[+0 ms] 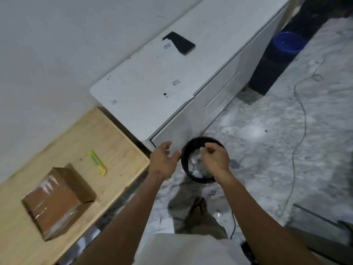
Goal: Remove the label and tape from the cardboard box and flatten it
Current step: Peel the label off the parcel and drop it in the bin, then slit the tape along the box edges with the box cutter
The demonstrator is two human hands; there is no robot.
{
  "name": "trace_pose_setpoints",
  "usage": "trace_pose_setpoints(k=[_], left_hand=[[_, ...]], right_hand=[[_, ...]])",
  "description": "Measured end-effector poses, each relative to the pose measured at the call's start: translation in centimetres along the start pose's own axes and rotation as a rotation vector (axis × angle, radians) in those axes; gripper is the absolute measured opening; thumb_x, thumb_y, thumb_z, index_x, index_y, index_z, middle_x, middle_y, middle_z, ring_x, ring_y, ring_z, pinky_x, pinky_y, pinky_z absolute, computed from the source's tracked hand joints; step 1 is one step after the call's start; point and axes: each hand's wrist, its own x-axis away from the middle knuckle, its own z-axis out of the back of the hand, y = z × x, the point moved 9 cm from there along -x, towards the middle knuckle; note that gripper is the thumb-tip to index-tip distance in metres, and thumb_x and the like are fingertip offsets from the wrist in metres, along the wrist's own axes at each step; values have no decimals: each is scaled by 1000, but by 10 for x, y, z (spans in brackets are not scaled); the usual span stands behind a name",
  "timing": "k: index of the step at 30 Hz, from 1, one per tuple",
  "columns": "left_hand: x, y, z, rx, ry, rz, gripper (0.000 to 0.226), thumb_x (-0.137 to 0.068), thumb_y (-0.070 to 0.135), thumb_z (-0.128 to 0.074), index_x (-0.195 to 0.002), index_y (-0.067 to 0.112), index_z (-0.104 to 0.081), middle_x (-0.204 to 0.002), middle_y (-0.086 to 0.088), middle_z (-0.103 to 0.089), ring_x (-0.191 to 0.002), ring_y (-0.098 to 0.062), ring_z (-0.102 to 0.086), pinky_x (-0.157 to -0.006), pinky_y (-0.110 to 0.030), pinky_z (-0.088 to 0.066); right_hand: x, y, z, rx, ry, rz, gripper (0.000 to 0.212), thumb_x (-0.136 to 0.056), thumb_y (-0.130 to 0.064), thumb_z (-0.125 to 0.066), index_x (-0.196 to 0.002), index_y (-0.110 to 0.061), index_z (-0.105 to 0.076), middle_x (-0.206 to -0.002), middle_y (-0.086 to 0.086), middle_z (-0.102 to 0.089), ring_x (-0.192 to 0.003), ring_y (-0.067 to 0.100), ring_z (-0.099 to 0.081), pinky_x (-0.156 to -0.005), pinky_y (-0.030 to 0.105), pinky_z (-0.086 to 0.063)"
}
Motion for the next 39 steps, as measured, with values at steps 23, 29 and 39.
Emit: trace_pose_setpoints(k=[23, 29, 39], left_hand=[[233, -283, 251, 309, 621, 308, 48, -91, 34, -71, -131, 10, -62, -119, -4, -70, -105, -17, -64, -90, -40, -55], [217, -312, 283, 233, 721, 357, 49, -91, 38, -68, -134, 14, -60, -124, -8, -65, -109, -22, -60, -85, -31, -46], [126, -345, 314, 94, 670, 384, 72, -83, 54, -53, -141, 10, -48, -144, -16, -47, -138, -33, -37, -103, -38, -37]], right_hand=[[269, -89, -273, 320, -574, 480, 31, -94, -25, -63, -122, -13, -64, -119, 0, -67, -96, 11, -63, -94, 28, -51], [255, -119, -326, 328, -540, 567, 29, -94, -21, -63, -121, -13, -65, -116, 0, -69, -91, 10, -64, -85, 21, -48], [183, -151, -413, 407, -545, 557, 31, -95, -16, -60, -125, -9, -62, -125, 7, -65, -104, 17, -61, -91, 25, -46]])
